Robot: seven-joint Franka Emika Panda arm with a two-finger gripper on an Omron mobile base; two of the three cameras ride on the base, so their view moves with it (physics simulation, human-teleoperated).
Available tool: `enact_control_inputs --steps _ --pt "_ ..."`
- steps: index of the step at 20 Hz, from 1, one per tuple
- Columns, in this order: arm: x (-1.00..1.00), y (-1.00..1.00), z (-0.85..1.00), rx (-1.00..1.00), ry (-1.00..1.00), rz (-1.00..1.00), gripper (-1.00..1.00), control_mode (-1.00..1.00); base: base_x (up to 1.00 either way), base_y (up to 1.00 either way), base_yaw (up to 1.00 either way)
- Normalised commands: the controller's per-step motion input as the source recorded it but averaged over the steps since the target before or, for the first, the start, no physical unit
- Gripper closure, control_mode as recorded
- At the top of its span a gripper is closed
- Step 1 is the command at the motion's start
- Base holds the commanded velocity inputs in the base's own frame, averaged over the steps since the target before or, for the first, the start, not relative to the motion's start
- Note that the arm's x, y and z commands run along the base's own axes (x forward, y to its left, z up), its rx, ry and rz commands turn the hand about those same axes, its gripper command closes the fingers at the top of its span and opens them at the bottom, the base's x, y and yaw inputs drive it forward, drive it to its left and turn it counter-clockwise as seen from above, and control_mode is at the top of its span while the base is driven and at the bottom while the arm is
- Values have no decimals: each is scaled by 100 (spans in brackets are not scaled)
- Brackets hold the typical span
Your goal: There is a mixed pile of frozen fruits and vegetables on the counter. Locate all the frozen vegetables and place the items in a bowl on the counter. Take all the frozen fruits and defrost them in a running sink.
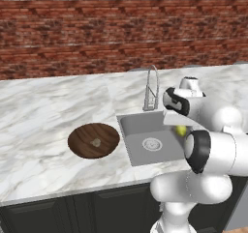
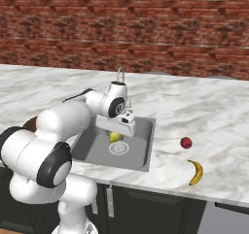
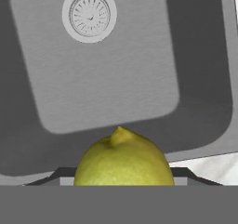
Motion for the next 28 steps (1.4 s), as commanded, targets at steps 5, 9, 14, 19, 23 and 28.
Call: enact_control_inputs --steps 5,9,14,19,23,28 --pt "-10 48 5 0 -4 1 100 -100 0 0 0" --pt "-8 48 6 0 -4 2 100 -100 0 0 0" --pt "0 48 17 0 -2 2 100 -100 0 0 0" --pt "0 51 21 2 0 2 100 -100 0 0 0" --pt "0 49 11 1 -1 2 100 -100 0 0 0" --pt "1 51 2 3 -1 0 100 -100 0 0 0"
